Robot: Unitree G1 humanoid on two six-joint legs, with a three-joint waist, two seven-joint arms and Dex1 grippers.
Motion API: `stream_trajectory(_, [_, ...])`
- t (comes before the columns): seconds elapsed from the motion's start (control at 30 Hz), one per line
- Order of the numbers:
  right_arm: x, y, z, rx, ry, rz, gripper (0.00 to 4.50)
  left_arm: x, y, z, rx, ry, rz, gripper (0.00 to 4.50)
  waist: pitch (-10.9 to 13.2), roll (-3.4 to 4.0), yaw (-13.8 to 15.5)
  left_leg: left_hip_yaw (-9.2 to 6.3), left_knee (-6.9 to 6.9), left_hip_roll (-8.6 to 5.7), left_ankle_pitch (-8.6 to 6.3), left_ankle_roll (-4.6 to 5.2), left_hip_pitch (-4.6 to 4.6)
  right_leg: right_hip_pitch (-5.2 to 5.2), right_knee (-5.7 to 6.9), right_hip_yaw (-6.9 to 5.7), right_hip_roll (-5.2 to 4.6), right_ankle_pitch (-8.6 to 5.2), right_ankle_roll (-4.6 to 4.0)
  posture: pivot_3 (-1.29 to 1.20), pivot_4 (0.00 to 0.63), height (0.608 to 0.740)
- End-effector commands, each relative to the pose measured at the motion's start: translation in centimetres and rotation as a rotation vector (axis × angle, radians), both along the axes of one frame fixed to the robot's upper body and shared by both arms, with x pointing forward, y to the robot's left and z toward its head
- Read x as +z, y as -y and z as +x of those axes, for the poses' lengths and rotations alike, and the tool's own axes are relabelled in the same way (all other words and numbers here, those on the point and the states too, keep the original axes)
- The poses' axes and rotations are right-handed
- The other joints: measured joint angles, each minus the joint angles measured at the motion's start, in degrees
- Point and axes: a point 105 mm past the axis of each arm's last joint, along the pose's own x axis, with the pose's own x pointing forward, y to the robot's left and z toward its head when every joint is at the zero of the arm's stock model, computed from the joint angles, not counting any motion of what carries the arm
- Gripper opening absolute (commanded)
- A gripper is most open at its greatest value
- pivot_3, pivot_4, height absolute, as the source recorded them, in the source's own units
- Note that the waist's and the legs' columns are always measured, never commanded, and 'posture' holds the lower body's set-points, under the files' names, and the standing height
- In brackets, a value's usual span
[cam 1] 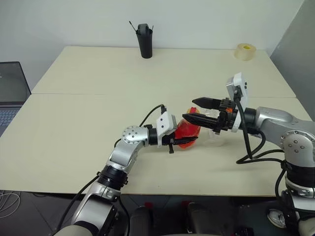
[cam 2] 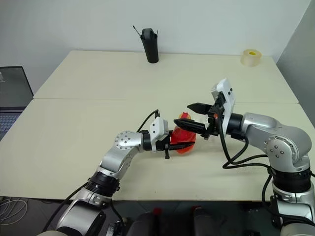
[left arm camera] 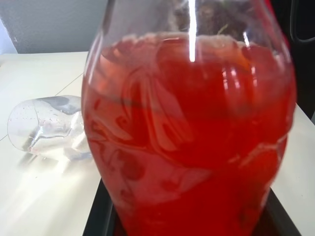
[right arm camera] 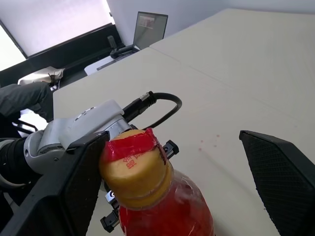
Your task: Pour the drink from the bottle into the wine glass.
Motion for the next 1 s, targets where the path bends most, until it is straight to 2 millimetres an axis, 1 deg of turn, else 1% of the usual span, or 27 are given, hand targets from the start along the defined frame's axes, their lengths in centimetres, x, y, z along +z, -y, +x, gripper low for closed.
stream_trajectory(0.03, [0.8,0.1,-1.1,0.033,0.033,0.007,4.50,1.7,0.5,-0.3,-0.027,0.071,-0.031,1.27,0.0,0.00,0.0,0.00,0.00,0.00,0.00,0.00,0.00,0.00,0.00,0.00,0.00,0.00,0.00,0.00,0.150,0.740])
stream_trajectory(0.27, [0.9,0.3,-1.5,0.039,0.025,0.022,4.50,1.6,0.5,-0.4,-0.028,0.070,-0.029,1.27,0.0,0.00,0.0,0.00,0.00,0.00,0.00,0.00,0.00,0.00,0.00,0.00,0.01,0.00,0.00,0.00,0.150,0.740])
stream_trajectory(0.43, [1.5,-0.3,-2.2,0.080,0.036,0.040,4.50,1.6,0.6,-0.4,-0.032,0.074,-0.025,1.27,0.0,0.00,0.0,0.00,0.00,0.00,0.00,0.00,0.00,0.00,0.00,0.00,0.01,0.00,0.00,0.00,0.150,0.740])
stream_trajectory(0.63, [1.4,-0.4,-1.7,0.047,0.041,0.028,4.50,1.7,0.6,-0.3,-0.032,0.076,-0.026,1.27,0.0,0.00,0.0,0.00,0.00,0.00,0.00,0.00,0.00,0.00,-0.01,0.00,0.01,0.00,0.00,0.00,0.150,0.740])
stream_trajectory(0.73, [1.4,-0.3,-1.5,0.032,0.042,0.031,3.89,1.7,0.6,-0.4,-0.031,0.076,-0.027,1.27,0.0,0.00,0.0,0.00,0.00,0.00,0.00,0.00,0.00,0.00,0.00,0.00,0.01,0.00,0.00,0.00,0.150,0.740])
stream_trajectory(0.9, [1.5,-0.3,-1.3,0.029,0.044,0.033,2.21,1.7,0.6,-0.4,-0.031,0.076,-0.025,1.27,0.0,0.00,0.0,0.00,0.00,0.00,0.00,0.00,0.00,0.00,-0.01,0.00,0.01,0.00,0.00,0.00,0.150,0.740])
stream_trajectory(0.93, [1.5,-0.4,-1.3,0.030,0.045,0.034,1.80,1.7,0.6,-0.4,-0.031,0.077,-0.025,1.27,0.0,0.00,0.0,0.00,0.00,0.00,0.00,0.00,0.00,0.00,-0.01,0.01,0.01,0.00,0.00,0.00,0.150,0.740])
stream_trajectory(1.0, [1.7,-0.4,-1.4,0.038,0.050,0.039,1.23,1.7,0.6,-0.4,-0.032,0.077,-0.025,1.27,0.0,0.00,0.0,0.00,0.00,0.00,0.00,0.00,0.00,0.00,-0.01,0.00,0.01,0.00,0.00,0.00,0.150,0.740])
